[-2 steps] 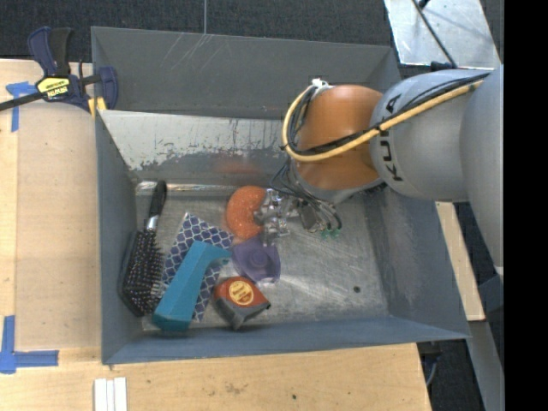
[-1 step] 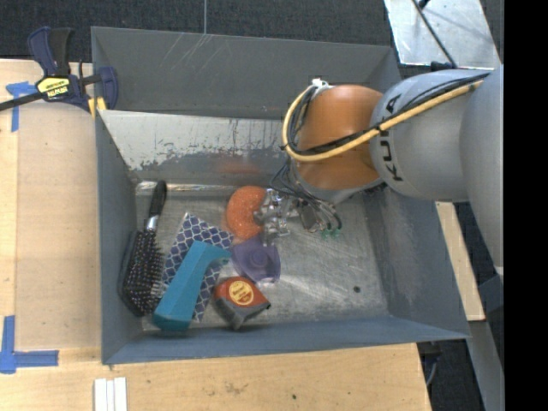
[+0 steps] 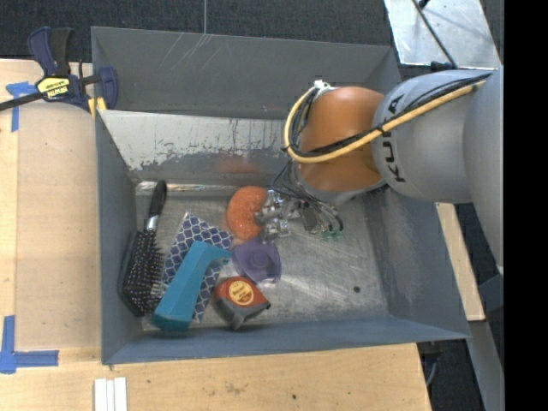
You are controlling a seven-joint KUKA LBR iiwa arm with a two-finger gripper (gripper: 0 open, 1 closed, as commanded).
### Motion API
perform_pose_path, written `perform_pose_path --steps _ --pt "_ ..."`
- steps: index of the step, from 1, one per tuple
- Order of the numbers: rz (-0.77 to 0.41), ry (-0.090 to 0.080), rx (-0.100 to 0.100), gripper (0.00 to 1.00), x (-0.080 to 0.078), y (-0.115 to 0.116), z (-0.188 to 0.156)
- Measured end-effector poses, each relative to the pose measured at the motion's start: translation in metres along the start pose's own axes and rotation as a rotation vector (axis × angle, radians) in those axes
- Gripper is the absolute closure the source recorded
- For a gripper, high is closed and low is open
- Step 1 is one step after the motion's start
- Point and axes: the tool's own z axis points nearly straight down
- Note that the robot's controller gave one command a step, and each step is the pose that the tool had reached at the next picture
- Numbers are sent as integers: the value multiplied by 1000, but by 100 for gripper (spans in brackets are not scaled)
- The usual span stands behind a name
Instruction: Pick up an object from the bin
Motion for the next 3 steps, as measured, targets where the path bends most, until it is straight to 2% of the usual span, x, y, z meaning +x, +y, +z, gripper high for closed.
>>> perform_pose_path --steps 1,2,3 --pt "-3 16 0 0 5 0 4" --pt "-2 9 -1 100 2 0 1" --pt "-1 9 -1 100 2 0 1"
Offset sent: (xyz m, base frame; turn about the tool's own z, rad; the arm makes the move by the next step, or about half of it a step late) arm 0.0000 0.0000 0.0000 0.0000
